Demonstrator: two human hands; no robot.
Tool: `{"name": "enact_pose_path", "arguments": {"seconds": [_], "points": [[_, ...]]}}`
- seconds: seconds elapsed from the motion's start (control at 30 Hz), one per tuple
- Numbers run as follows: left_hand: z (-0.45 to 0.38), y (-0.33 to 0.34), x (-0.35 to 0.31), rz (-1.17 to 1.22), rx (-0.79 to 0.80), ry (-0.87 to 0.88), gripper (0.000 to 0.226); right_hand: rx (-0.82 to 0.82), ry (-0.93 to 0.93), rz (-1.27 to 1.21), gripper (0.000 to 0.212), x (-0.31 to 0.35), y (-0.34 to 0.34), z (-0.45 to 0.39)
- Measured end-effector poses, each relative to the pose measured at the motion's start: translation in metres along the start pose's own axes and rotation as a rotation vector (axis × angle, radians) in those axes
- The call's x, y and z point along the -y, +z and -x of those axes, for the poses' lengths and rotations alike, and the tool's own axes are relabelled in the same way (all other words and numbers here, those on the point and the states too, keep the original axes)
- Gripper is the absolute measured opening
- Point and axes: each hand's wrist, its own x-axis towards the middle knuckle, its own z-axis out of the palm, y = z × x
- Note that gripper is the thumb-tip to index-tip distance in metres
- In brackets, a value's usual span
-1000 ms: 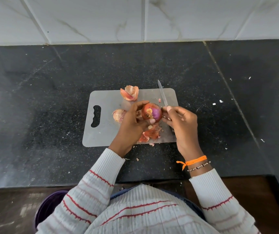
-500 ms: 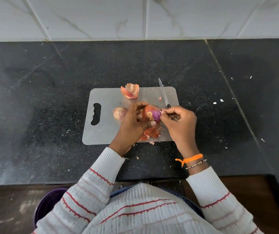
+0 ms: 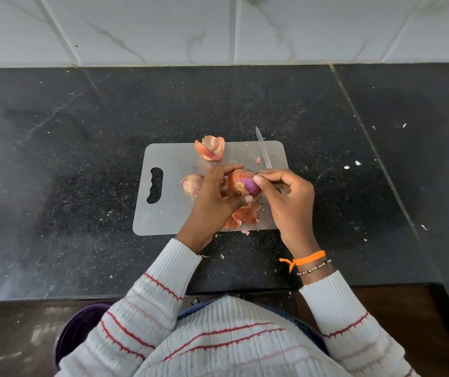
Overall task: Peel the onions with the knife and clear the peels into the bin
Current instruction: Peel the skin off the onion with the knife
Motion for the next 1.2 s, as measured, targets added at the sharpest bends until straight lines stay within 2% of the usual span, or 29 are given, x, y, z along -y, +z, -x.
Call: {"name": "enact_pose_path", "arguments": {"seconds": [0.23, 0.43, 0.5, 0.6, 0.67, 0.73, 0.8, 1.07, 1.2], "points": [[0.0, 0.001, 0.001, 0.001, -0.02, -0.015, 0.054, 0.017, -0.17, 0.239, 0.005, -0.003, 0.007, -0.002], [0.003, 0.002, 0.001, 0.065, 0.046, 0.001, 0.05, 0.013, -0.089, 0.315, 0.003, -0.016, 0.004, -0.006], [0.003, 0.003, 0.001, 0.088, 0.04, -0.008, 0.05, 0.055, 0.014, 0.237, 0.012, -0.017, 0.001, -0.007], [0.001, 0.003, 0.001, 0.075, 0.003, 0.001, 0.05, 0.186, 0.184, -0.081, 0.017, -0.008, -0.002, -0.006], [0.0, 0.003, 0.001, 0.021, -0.011, 0.027, 0.051, 0.2, 0.119, -0.084, 0.013, 0.0, -0.003, -0.005], [0.0, 0.003, 0.0, -0.005, -0.02, 0.037, 0.053, 0.142, -0.03, 0.046, 0.01, 0.004, -0.004, -0.005], [0.0, 0.002, 0.002, -0.009, -0.022, 0.031, 0.054, 0.102, -0.093, 0.098, 0.011, 0.005, -0.005, -0.006], [0.001, -0.001, 0.002, 0.02, -0.018, -0.012, 0.054, 0.159, -0.026, 0.022, 0.016, 0.002, -0.011, -0.008], [0.001, -0.001, 0.003, -0.004, -0.018, -0.009, 0.054, 0.152, -0.081, 0.05, 0.016, 0.0, -0.011, -0.009]]}}
